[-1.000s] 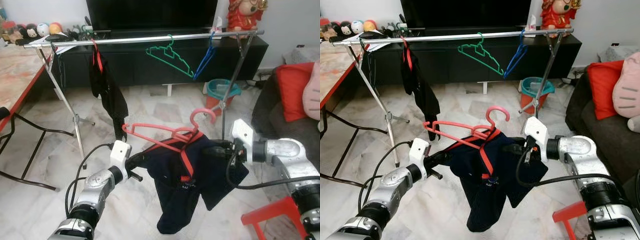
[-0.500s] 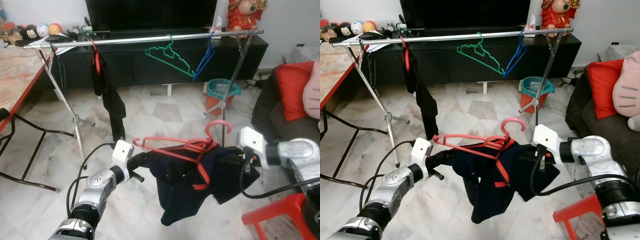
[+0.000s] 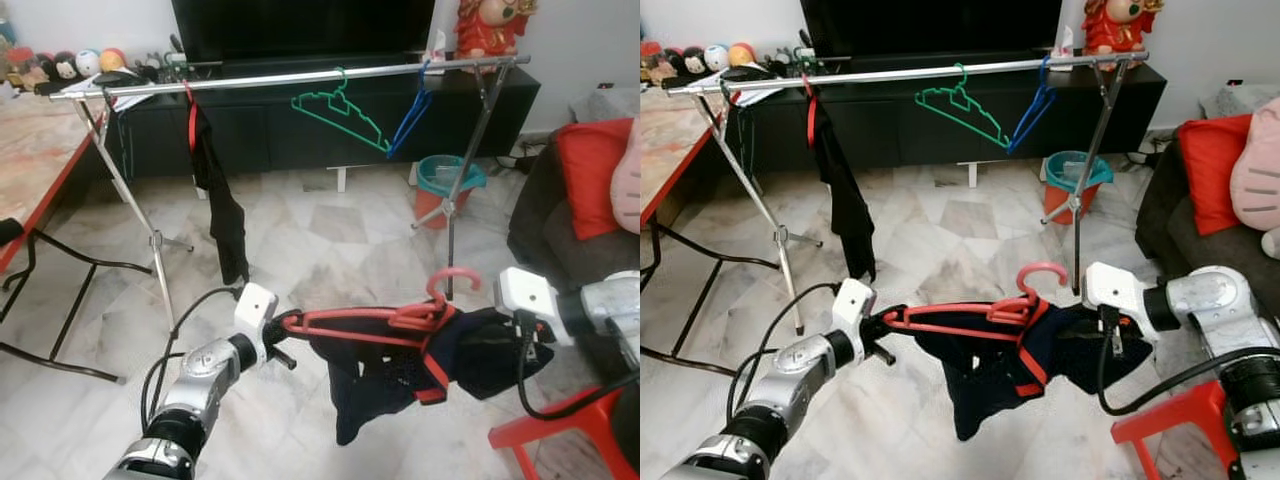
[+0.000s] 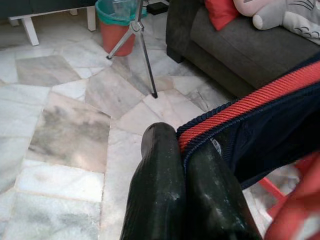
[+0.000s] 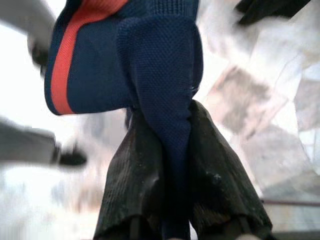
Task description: Hang hanger
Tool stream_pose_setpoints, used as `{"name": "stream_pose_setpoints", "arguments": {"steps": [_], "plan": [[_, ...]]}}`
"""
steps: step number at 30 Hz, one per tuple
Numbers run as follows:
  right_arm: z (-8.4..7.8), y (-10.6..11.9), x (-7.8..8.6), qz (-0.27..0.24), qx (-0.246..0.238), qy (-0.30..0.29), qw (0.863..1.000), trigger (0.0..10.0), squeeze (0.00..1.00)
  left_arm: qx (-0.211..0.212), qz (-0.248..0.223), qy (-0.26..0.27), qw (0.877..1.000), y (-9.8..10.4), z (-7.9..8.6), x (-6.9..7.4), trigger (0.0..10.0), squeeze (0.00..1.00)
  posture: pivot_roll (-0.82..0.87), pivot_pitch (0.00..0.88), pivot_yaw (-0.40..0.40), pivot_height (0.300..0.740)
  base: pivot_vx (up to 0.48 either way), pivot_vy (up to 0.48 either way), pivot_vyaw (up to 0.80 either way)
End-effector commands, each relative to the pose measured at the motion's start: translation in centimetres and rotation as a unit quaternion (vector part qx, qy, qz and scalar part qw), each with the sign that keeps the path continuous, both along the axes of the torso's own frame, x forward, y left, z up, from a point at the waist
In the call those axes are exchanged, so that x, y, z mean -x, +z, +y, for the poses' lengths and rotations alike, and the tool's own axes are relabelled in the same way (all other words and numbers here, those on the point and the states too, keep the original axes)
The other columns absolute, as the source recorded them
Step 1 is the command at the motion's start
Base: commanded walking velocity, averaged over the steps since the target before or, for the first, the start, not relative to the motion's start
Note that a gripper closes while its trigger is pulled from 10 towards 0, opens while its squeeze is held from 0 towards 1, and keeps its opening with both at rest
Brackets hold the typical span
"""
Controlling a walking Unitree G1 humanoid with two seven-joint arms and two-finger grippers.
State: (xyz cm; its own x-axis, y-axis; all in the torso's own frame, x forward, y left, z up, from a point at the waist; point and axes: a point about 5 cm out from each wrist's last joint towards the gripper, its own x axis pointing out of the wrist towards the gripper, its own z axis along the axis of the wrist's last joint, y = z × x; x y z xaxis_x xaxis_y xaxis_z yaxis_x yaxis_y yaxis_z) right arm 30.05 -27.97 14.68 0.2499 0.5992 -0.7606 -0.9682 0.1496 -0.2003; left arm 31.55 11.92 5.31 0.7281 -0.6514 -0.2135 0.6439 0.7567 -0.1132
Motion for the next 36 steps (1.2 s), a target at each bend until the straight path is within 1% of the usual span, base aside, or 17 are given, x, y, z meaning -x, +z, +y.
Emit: {"name": "stream_pose_setpoints", "arguments": {"steps": [1, 2, 3, 4, 5, 6, 7, 14, 20, 22, 24, 25, 28, 29, 31, 33, 36], "plan": [[-4.5, 2.0, 1.0, 0.002, 0.067, -0.059, 0.996, 0.0, 0.0, -0.036, 0.043, 0.094, 0.994, -1.7, 5.1, 0.8, 10.0, 0.0, 0.0, 0.0, 0.075, 0.74, 0.0, 0.0, 0.0], [-4.6, 2.1, 0.9, -0.004, 0.07, -0.063, 0.996, 0.0, 0.0, -0.036, 0.043, 0.094, 0.994, -1.8, 5.1, 0.8, 10.0, 0.0, 0.0, 0.0, 0.075, 0.74, 0.0, 0.0, 0.0], [-4.7, 2.2, 0.7, -0.012, 0.094, -0.06, 0.994, 0.0, 0.0, -0.036, 0.044, 0.093, 0.994, -1.8, 5.0, 0.8, 10.0, 0.0, 0.0, 0.0, 0.075, 0.74, 0.0, 0.0, 0.0], [-4.7, 2.2, 0.7, -0.012, 0.094, -0.06, 0.994, 0.0, 0.0, -0.036, 0.044, 0.093, 0.994, -1.8, 5.0, 0.8, 10.0, 0.0, 0.0, 0.0, 0.075, 0.74, 0.0, 0.0, 0.0], [-4.9, 2.1, 0.8, -0.012, 0.114, -0.057, 0.992, 0.0, 0.0, -0.037, 0.044, 0.093, 0.994, -1.8, 5.0, 0.8, 10.0, 0.0, -0.01, 0.0, 0.076, 0.74, 0.0, 0.0, 0.0], [-5.3, 1.9, 0.9, -0.01, 0.154, -0.051, 0.987, 0.0, 0.0, -0.038, 0.044, 0.092, 0.994, -1.9, 5.0, 0.9, 10.0, 0.0, 0.0, 0.0, 0.075, 0.74, 0.0, 0.0, 0.0], [-5.4, 1.9, 0.9, -0.013, 0.168, -0.05, 0.985, 0.0, 0.0, -0.039, 0.045, 0.092, 0.994, -1.9, 4.9, 0.9, 10.0, 0.0, 0.0, 0.0, 0.074, 0.74, 0.0, 0.0, 0.0], [-4.5, 1.8, 0.0, -0.051, 0.183, -0.044, 0.981, 0.0, 0.0, -0.041, 0.044, 0.09, 0.994, -1.9, 4.7, 0.9, 10.0, 0.0, -0.01, 0.0, 0.071, 0.74, 0.0, 0.0, 0.0], [-2.3, 0.4, -0.9, -0.085, 0.143, -0.045, 0.985, 0.0, 0.0, -0.033, 0.04, 0.085, 0.995, -1.7, 4.4, 0.7, 10.0, 0.0, 0.0, 0.0, 0.066, 0.74, 0.0, 0.0, 0.0], [-1.0, -0.8, -1.0, -0.087, 0.127, -0.037, 0.987, 0.0, 0.0, -0.018, 0.037, 0.081, 0.996, -1.2, 4.0, 0.5, 10.0, 0.0, 0.0, 0.0, 0.065, 0.74, 0.0, 0.0, 0.0], [-0.7, -1.2, -1.0, -0.088, 0.122, -0.037, 0.988, 0.0, 0.0, -0.013, 0.037, 0.08, 0.996, -1.1, 4.0, 0.4, 10.0, 0.0, 0.0, 0.0, 0.065, 0.74, 0.0, 0.0, 0.0], [0.8, -2.4, -1.4, -0.099, 0.105, -0.051, 0.988, 0.0, 0.0, 0.0, 0.029, 0.071, 0.997, -0.3, 3.5, -0.1, 10.0, 0.0, 0.01, 0.0, 0.063, 0.74, 0.0, 0.0, 0.0], [2.6, -4.0, -1.3, -0.091, 0.085, -0.049, 0.991, 0.0, 0.0, 0.011, 0.017, 0.059, 0.998, 0.7, 3.1, -0.7, 10.0, 0.0, 0.01, 0.0, 0.062, 0.74, 0.0, 0.0, 0.0], [3.9, -5.5, -1.1, -0.076, 0.084, -0.046, 0.993, 0.0, 0.0, 0.02, 0.003, 0.052, 0.998, 1.8, 2.8, -1.2, 10.0, 0.0, 0.01, 0.0, 0.063, 0.74, 0.0, 0.0, 0.0], [4.0, -5.7, -1.1, -0.074, 0.086, -0.047, 0.992, 0.0, 0.0, 0.021, 0.001, 0.051, 0.998, 1.9, 2.8, -1.3, 10.0, 0.0, 0.01, 0.0, 0.063, 0.74, 0.0, 0.0, 0.0], [4.2, -6.5, -0.8, -0.07, 0.11, -0.037, 0.991, 0.0, 0.0, 0.018, -0.005, 0.049, 0.999, 2.2, 2.7, -1.5, 10.0, 0.0, 0.02, 0.0, 0.061, 0.74, 0.0, 0.0, 0.0], [4.7, -7.7, -1.0, -0.075, 0.126, -0.066, 0.987, 0.0, 0.0, 0.026, -0.012, 0.037, 0.999, 2.9, 2.4, -1.7, 10.0, 0.0, 0.02, 0.0, 0.057, 0.74, 0.0, 0.0, 0.0]]}}
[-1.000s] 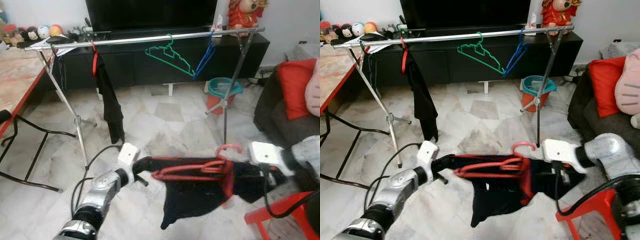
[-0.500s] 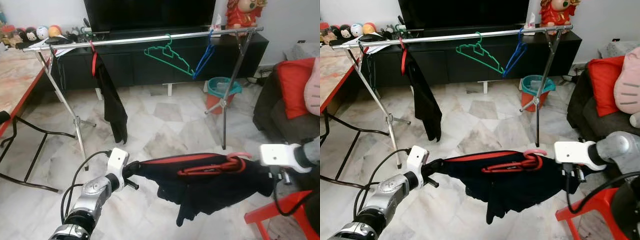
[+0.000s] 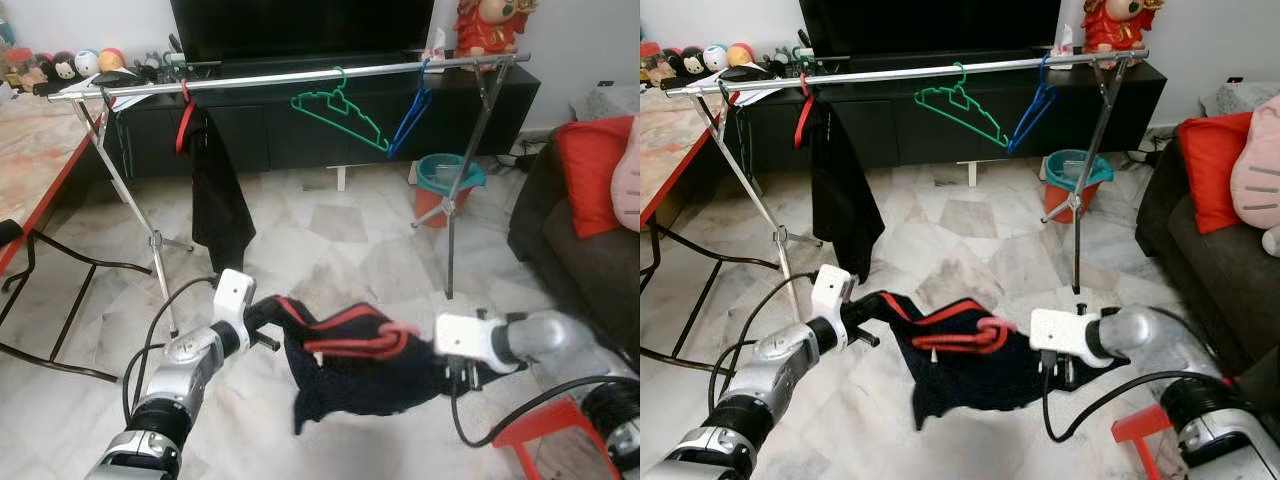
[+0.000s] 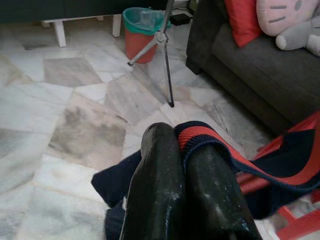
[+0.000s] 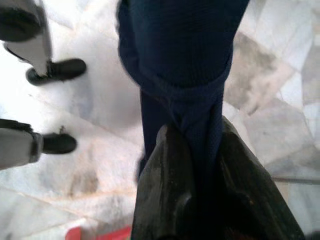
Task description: Hang hanger
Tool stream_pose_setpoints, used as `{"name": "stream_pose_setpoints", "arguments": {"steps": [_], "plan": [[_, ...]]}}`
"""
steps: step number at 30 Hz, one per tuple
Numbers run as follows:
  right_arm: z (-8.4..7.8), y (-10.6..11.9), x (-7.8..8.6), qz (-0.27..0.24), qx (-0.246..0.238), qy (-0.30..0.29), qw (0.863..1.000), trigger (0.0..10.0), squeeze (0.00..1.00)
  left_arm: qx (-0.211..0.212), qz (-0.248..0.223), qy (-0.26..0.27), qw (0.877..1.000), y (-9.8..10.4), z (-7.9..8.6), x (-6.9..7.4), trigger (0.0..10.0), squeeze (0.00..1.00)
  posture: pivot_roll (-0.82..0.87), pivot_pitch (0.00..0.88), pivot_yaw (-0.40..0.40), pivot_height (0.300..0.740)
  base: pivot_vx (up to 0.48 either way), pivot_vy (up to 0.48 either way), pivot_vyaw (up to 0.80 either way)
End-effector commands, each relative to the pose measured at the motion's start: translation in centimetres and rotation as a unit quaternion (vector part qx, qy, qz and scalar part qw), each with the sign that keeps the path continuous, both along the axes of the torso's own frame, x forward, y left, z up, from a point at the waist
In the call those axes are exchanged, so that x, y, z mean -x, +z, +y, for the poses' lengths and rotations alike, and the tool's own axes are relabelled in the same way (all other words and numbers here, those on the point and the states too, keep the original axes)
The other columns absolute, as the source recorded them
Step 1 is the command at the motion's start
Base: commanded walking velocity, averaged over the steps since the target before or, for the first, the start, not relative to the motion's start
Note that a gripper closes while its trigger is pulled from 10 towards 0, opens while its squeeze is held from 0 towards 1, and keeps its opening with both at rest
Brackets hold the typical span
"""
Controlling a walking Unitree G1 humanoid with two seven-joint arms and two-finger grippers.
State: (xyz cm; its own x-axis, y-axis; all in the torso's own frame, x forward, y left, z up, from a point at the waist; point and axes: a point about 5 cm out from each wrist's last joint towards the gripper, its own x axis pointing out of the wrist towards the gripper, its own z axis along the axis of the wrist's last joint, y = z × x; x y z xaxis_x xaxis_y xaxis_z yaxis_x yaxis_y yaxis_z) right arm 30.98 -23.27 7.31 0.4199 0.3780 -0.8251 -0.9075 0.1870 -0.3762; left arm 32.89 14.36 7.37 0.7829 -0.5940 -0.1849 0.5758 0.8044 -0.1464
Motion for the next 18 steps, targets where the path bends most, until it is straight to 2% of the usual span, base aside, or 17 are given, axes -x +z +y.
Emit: {"name": "stream_pose_setpoints", "arguments": {"steps": [1, 5, 7, 9, 12, 15, 18], "plan": [[0.0, -0.4, -0.1, -0.007, 0.016, -0.016, 1.0, 0.0, 0.0, 0.006, -0.011, -0.009, 1.0, 1.0, -0.1, -0.3, 10.0, 0.0, 0.02, 0.0, 0.057, 0.74, 0.0, 0.0, 0.0], [0.1, -1.1, -0.1, -0.01, 0.033, -0.038, 0.999, 0.0, 0.0, 0.012, -0.015, -0.012, 1.0, 1.4, -0.3, -0.3, 10.0, 0.0, 0.02, 0.0, 0.056, 0.74, 0.0, 0.0, 0.0], [0.0, -2.1, 0.2, -0.007, 0.067, -0.047, 0.997, 0.0, 0.0, 0.017, -0.019, -0.015, 1.0, 1.7, -0.5, -0.4, 10.0, 0.0, 0.03, 0.0, 0.052, 0.74, 0.0, 0.0, 0.0], [-0.1, -2.5, 0.0, -0.022, 0.075, -0.071, 0.994, 0.0, 0.0, 0.018, -0.019, -0.02, 0.999, 1.8, -0.6, -0.4, 10.0, 0.0, 0.03, 0.0, 0.053, 0.74, 0.0, 0.0, 0.0], [1.1, -2.8, -0.4, -0.041, 0.022, -0.112, 0.993, 0.0, 0.0, 0.012, -0.012, -0.032, 0.999, 1.5, -0.7, -0.1, 10.0, 0.0, 0.03, 0.0, 0.054, 0.74, 0.0, 0.0, 0.0], [1.5, -2.8, -0.6, -0.052, 0.006, -0.126, 0.991, 0.0, 0.0, 0.009, -0.008, -0.039, 0.999, 1.4, -0.8, 0.0, 10.0, 0.0, 0.03, 0.0, 0.054, 0.74, 0.0, 0.0, 0.0], [2.8, -2.7, -1.2, -0.081, -0.052, -0.179, 0.979, 0.0, 0.0, 0.009, 0.003, -0.047, 0.999, 1.2, -1.1, 0.3, 10.0, 0.0, 0.03, 0.0, 0.054, 0.74, 0.0, 0.0, 0.0]]}}
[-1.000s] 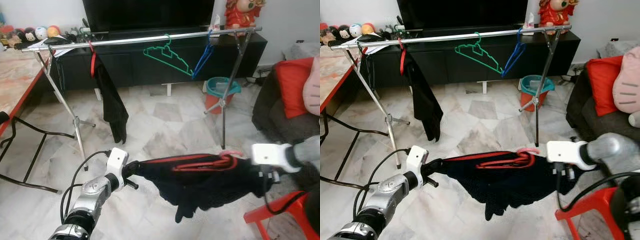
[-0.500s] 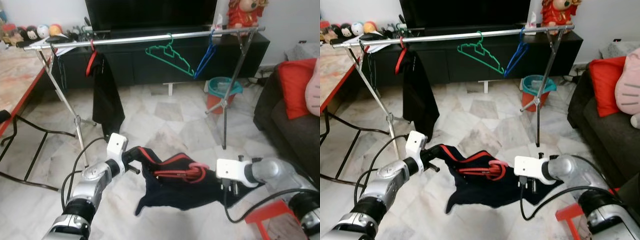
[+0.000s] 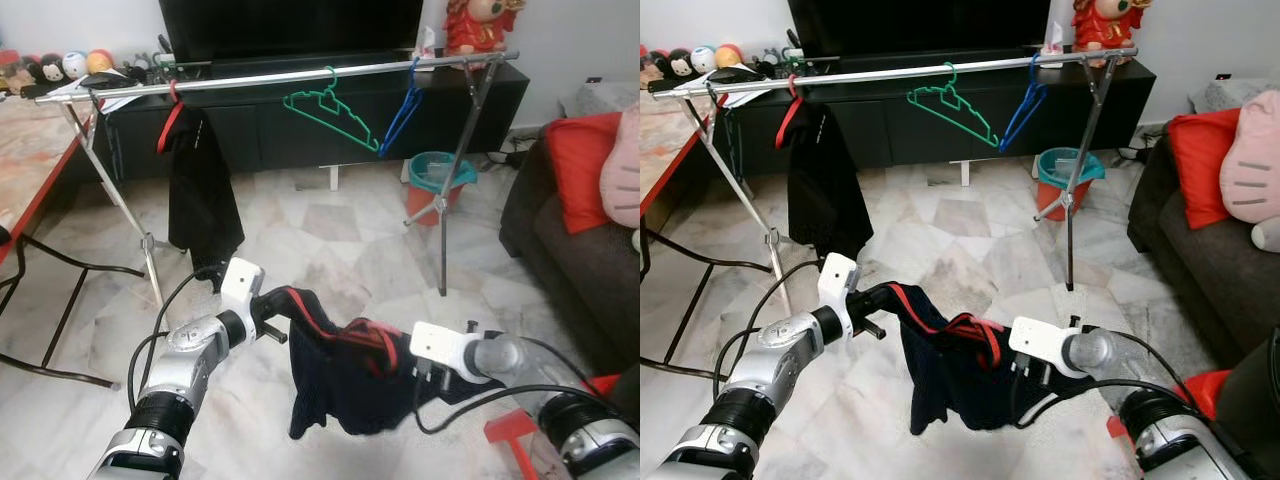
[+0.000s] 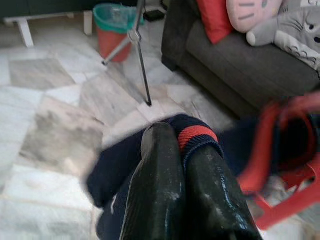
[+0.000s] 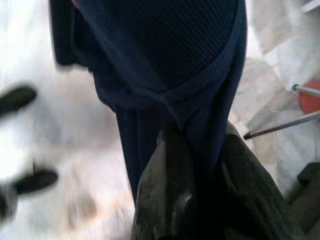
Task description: Hang hanger
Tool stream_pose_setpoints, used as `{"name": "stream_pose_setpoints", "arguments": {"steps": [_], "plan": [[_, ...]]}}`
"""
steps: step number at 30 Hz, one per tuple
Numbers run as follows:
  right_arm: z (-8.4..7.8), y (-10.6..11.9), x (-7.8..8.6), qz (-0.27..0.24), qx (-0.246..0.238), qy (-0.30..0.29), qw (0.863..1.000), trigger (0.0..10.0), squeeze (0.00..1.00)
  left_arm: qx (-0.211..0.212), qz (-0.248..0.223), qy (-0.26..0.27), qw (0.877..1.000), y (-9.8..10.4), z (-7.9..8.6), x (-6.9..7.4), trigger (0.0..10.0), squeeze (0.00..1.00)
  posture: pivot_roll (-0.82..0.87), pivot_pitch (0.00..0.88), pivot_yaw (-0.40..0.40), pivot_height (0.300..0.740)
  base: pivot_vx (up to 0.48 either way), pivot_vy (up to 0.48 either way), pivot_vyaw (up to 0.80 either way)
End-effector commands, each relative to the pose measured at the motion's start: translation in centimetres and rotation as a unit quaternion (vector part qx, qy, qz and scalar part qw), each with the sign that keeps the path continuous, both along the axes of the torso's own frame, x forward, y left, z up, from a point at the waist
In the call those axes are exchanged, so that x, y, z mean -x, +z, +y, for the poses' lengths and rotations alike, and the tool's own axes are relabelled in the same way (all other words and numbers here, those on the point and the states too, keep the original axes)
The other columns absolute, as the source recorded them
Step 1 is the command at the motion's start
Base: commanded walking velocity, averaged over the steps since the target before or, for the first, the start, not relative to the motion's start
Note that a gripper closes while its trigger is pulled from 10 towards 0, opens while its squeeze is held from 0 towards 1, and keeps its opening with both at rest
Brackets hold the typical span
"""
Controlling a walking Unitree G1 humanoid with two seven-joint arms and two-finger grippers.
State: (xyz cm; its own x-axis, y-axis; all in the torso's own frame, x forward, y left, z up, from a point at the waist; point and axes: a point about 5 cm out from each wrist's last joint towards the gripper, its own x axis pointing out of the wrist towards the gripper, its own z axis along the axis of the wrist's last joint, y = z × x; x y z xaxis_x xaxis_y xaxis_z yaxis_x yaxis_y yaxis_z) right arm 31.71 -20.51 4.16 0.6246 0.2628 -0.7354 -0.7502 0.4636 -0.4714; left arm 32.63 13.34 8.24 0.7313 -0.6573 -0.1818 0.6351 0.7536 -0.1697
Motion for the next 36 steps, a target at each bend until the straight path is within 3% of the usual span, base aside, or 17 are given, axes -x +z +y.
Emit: {"name": "stream_pose_setpoints", "arguments": {"steps": [1, 10, 19, 23, 25, 32, 36], "plan": [[0.2, 0.4, -0.6, -0.023, -0.031, -0.037, 0.999, 0.0, 0.0, -0.002, -0.003, -0.01, 1.0, 0.3, -0.1, 0.1, 10.0, 0.0, 0.03, 0.0, 0.056, 0.74, 0.0, 0.0, 0.0], [2.6, -0.7, -0.5, -0.029, -0.073, -0.069, 0.995, 0.0, 0.0, -0.008, 0.009, -0.025, 1.0, 0.0, -0.5, 0.4, 10.0, 0.0, 0.03, 0.0, 0.057, 0.74, 0.0, 0.0, 0.0], [3.4, -0.9, -0.3, -0.019, -0.12, -0.078, 0.989, 0.0, 0.0, -0.017, 0.026, -0.023, 0.999, -0.4, -0.6, 0.6, 10.0, 0.0, 0.04, 0.0, 0.057, 0.74, 0.0, 0.0, 0.0], [2.7, -0.1, -1.2, -0.063, -0.135, -0.131, 0.98, 0.0, 0.0, -0.023, 0.036, -0.063, 0.997, -0.8, -1.0, 1.3, 10.0, 0.0, 0.04, 0.0, 0.053, 0.74, 0.0, 0.0, 0.0], [2.7, 0.4, -1.7, -0.077, -0.167, -0.172, 0.968, 0.0, 0.0, -0.031, 0.046, -0.084, 0.995, -1.1, -1.1, 1.8, 10.0, 0.0, 0.04, 0.0, 0.049, 0.74, 0.0, 0.0, 0.0], [4.9, 0.3, -1.9, -0.064, -0.216, -0.18, 0.958, 0.0, 0.0, -0.028, 0.053, -0.117, 0.991, -1.0, -1.5, 2.3, 10.0, 0.0, 0.05, 0.0, 0.046, 0.74, 0.0, 0.0, 0.0], [5.3, 0.4, -2.1, -0.063, -0.242, -0.196, 0.948, 0.0, 0.0, -0.036, 0.055, -0.119, 0.991, -1.2, -1.5, 2.4, 10.0, 0.0, 0.05, 0.0, 0.047, 0.74, 0.0, 0.0, 0.0]]}}
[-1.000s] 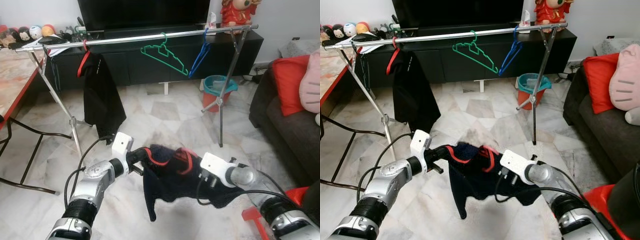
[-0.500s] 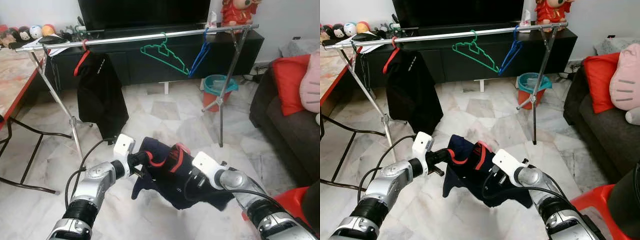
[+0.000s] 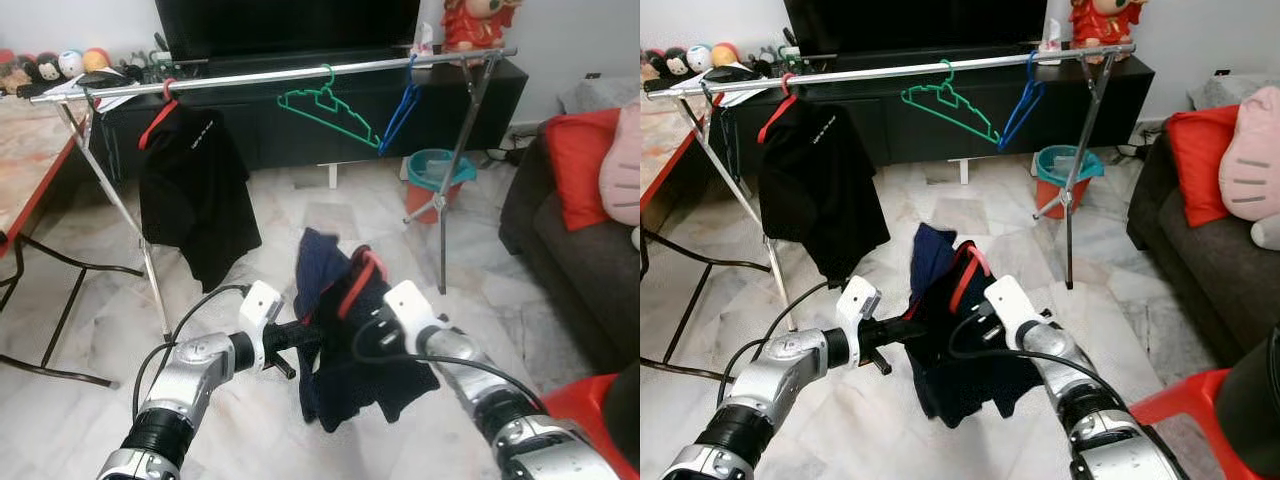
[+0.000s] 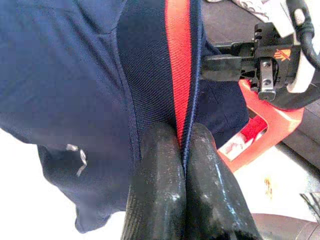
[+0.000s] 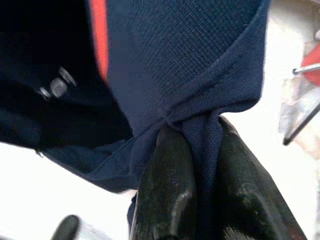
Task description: Hang hanger
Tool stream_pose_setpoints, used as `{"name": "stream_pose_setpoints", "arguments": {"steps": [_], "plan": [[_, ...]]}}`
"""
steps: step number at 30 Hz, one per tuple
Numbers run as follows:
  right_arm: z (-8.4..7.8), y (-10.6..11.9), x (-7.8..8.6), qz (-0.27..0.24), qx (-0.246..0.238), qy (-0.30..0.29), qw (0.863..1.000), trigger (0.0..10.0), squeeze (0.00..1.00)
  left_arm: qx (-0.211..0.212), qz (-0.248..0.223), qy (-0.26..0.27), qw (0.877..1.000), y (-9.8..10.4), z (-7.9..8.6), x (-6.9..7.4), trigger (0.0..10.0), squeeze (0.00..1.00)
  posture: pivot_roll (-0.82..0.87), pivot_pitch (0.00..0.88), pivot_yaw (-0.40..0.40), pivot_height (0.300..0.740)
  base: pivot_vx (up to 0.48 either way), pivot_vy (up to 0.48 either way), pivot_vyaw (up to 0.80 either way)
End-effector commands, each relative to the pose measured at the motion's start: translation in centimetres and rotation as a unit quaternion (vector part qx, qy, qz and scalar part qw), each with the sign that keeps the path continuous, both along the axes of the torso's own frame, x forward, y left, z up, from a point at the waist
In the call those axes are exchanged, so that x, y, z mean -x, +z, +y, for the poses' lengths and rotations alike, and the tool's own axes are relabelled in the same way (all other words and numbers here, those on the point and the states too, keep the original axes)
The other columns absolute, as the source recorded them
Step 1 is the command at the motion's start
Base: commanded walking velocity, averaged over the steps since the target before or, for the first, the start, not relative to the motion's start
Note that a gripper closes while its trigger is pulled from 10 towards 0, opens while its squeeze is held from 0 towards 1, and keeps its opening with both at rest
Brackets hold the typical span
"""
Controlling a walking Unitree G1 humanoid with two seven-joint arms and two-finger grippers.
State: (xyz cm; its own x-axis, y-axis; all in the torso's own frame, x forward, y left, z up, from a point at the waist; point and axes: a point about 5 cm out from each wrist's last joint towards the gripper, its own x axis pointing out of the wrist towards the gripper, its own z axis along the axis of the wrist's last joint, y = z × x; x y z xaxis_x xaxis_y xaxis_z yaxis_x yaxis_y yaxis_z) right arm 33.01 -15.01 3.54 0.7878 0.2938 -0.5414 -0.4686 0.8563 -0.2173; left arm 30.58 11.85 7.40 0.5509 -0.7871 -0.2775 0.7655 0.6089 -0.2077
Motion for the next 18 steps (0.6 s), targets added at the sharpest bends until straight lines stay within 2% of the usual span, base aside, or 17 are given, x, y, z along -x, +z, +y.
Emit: {"name": "stream_pose_setpoints", "arguments": {"steps": [1, 2, 3, 4, 5, 13, 15, 18], "plan": [[-0.1, 1.0, -0.8, -0.021, -0.02, -0.018, 0.999, 0.0, 0.0, -0.014, 0.006, -0.015, 1.0, -0.4, 0.0, 0.5, 10.0, 0.0, 0.05, 0.0, 0.047, 0.74, 0.0, 0.0, 0.0], [0.0, 1.0, -0.8, -0.022, -0.021, -0.016, 0.999, 0.0, 0.0, -0.016, 0.007, -0.014, 1.0, -0.5, 0.0, 0.5, 10.0, 0.65, 0.05, 0.0, 0.049, 0.74, 0.0, 0.0, 0.0], [0.1, 1.1, -0.8, -0.022, -0.022, -0.014, 0.999, 0.0, 0.0, -0.017, 0.008, -0.013, 1.0, -0.5, 0.0, 0.4, 10.0, 0.65, 0.05, 0.0, 0.049, 0.74, 0.0, 0.0, 0.0], [0.2, 1.2, -0.9, -0.026, -0.024, -0.011, 0.999, 0.0, 0.0, -0.023, 0.007, -0.014, 1.0, -0.6, 0.0, 0.4, 10.0, 0.96, 0.05, 0.0, 0.047, 0.74, 0.0, 0.0, 0.0], [0.2, 1.3, -0.9, -0.029, -0.026, -0.011, 0.999, 0.0, 0.0, -0.026, 0.007, -0.012, 1.0, -0.6, 0.0, 0.4, 10.0, 1.0, 0.05, 0.0, 0.048, 0.74, 0.0, 0.0, 0.0], [-0.1, 1.8, -1.1, -0.044, -0.039, -0.001, 0.998, 0.0, 0.0, -0.036, 0.014, -0.018, 0.999, -1.1, 0.1, 0.8, 10.0, 1.0, 0.05, 0.0, 0.046, 0.74, 0.0, 0.0, 0.0], [-0.1, 2.1, -1.1, -0.052, -0.051, 0.014, 0.997, 0.0, 0.0, -0.04, 0.012, -0.01, 0.999, -1.1, 0.4, 0.7, 10.0, 1.0, 0.05, 0.0, 0.046, 0.74, 0.0, 0.0, 0.0], [-0.1, 2.3, -0.8, -0.055, -0.047, 0.075, 0.995, 0.0, 0.0, -0.041, -0.01, 0.015, 0.999, -0.4, 1.2, 0.2, 10.0, 1.0, 0.05, 0.0, 0.045, 0.74, 0.0, 0.0, 0.0]]}}
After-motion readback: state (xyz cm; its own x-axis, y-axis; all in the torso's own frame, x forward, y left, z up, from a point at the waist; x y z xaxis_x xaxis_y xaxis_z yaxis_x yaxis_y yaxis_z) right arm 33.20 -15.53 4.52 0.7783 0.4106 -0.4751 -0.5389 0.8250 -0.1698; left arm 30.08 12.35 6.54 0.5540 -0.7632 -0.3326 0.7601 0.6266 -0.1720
